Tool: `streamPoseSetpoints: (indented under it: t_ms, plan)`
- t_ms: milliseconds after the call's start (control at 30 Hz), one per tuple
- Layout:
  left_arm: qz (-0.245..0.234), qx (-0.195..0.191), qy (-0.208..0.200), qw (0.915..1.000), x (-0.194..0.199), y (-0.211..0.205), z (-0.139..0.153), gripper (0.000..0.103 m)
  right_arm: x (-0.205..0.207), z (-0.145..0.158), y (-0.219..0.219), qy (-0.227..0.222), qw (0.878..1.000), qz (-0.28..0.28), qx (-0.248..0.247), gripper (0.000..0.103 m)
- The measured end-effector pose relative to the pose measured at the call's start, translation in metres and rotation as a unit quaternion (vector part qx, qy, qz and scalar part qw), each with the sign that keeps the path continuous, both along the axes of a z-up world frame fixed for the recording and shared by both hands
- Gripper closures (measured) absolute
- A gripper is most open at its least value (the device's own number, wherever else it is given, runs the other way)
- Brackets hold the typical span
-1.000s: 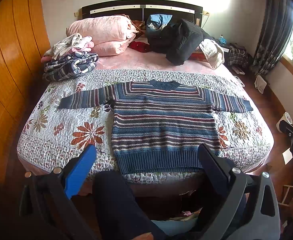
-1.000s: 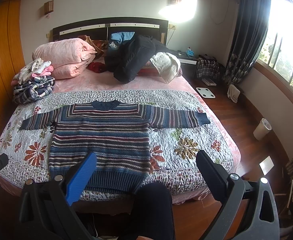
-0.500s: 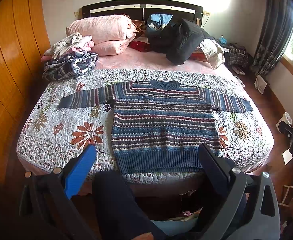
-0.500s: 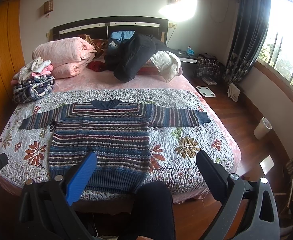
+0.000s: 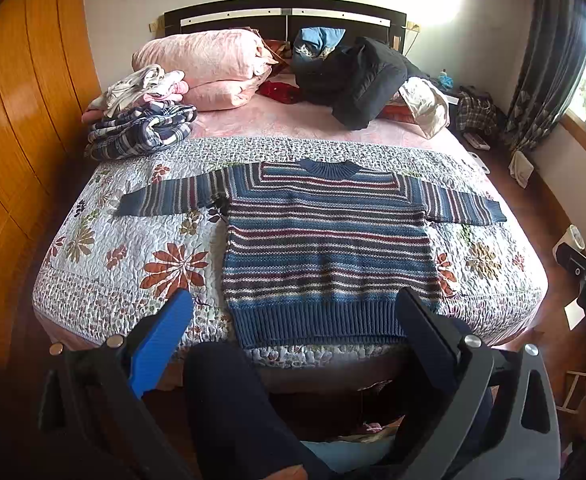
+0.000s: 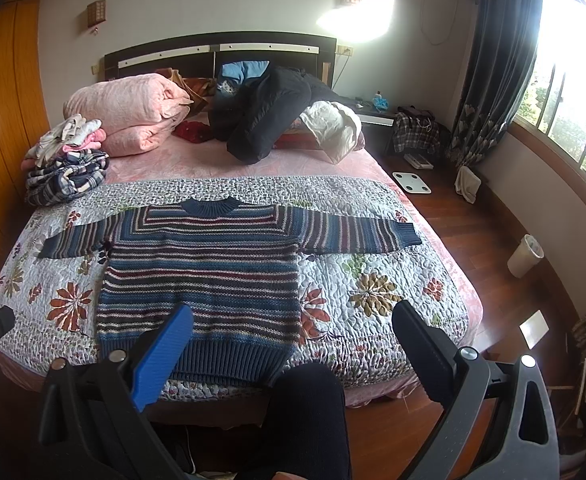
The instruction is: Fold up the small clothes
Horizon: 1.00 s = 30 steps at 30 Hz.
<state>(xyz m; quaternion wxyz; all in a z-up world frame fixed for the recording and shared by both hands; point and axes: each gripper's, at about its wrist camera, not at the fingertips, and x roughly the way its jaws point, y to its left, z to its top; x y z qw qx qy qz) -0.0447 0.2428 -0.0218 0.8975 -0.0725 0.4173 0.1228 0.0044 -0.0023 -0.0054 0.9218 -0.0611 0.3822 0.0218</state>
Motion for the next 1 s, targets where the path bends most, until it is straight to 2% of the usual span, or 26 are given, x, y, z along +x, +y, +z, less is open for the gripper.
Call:
streamPoseSetpoints:
  t_ms: [267, 367, 433, 500, 567, 633, 767, 900, 933, 967, 1000]
  plan:
    - [0.001, 0.0, -0.002, 1.0, 0.001, 0.0, -0.003, 0.003, 0.005, -0.005, 0.0, -0.003, 1.0, 0.0, -0.007, 0.004]
    - [-0.002, -0.002, -0.007, 1.0, 0.004, 0.0, -0.011, 0.003, 0.01, -0.008, -0.001, -0.017, 1.0, 0.001, -0.014, 0.004]
    - [-0.003, 0.004, -0.012, 0.9999, 0.01, 0.001, -0.014, 0.003, 0.011, -0.012, -0.006, -0.051, 0.998, 0.024, 0.004, 0.004]
    - [-0.009, 0.013, -0.016, 0.9997, 0.018, 0.001, -0.018, 0.003, 0.018, -0.018, -0.015, -0.067, 0.994, 0.068, 0.046, 0.004]
    - [-0.041, 0.013, -0.039, 0.9983, 0.024, -0.001, -0.022, 0.003, 0.035, -0.029, -0.026, -0.057, 0.995, 0.059, 0.061, 0.004]
    - [-0.078, -0.001, -0.054, 0.9955, 0.03, -0.004, -0.027, 0.003, 0.058, -0.042, -0.035, -0.043, 0.997, 0.049, 0.051, 0.004]
    - [-0.091, -0.015, -0.038, 0.995, 0.05, -0.007, -0.042, 0.003, 0.107, -0.074, -0.071, -0.012, 0.998, 0.024, 0.061, 0.004]
    - [-0.095, -0.038, -0.044, 0.9938, 0.069, -0.005, -0.052, 0.003, 0.161, -0.116, -0.128, 0.039, 0.99, -0.013, 0.136, 0.004]
    - [-0.096, -0.042, -0.047, 0.9934, 0.074, -0.005, -0.055, 0.003, 0.177, -0.129, -0.145, 0.059, 0.985, -0.029, 0.16, 0.005]
    - [-0.097, -0.048, -0.049, 0.9929, 0.079, -0.004, -0.057, 0.003, 0.193, -0.143, -0.161, 0.081, 0.978, -0.044, 0.189, 0.011]
    - [-0.097, -0.053, -0.049, 0.9926, 0.085, -0.003, -0.06, 0.003, 0.21, -0.159, -0.179, 0.103, 0.966, -0.056, 0.23, 0.014]
